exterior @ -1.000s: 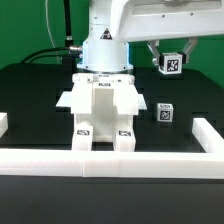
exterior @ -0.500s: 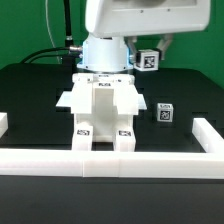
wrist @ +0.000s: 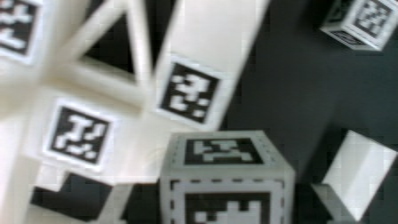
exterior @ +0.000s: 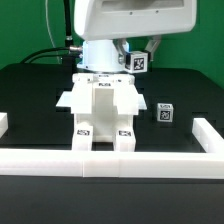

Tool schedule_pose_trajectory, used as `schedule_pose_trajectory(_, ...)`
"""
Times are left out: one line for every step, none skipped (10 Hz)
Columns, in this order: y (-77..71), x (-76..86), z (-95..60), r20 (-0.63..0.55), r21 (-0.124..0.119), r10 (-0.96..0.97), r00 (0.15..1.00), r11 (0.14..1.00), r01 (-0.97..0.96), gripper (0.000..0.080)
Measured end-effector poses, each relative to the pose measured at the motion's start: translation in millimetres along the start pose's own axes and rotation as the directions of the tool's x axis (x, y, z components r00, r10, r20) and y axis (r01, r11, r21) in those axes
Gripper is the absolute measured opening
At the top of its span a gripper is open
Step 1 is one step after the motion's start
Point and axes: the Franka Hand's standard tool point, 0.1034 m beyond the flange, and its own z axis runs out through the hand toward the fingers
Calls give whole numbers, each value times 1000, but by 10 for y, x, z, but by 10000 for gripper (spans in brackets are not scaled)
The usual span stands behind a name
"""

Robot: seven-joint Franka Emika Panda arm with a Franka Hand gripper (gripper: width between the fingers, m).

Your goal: Assemble chair

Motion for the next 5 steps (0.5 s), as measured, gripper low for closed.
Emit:
schedule_pose_trajectory(69, 32, -19, -14, -8, -15, 1000, 1000, 15, 284)
schedule_pose_trajectory(101, 72, -48, -21, -12, -36, 999, 999, 36, 284)
schedule_pose_trajectory(117, 105, -73, -26, -15, -54, 998, 998, 54, 284)
schedule_pose_trajectory(113, 96, -62, -24, -14, -52, 998, 999, 51, 284)
schedule_pose_trajectory(113, 92, -53, -23, -14, -52, 998, 999, 52, 284)
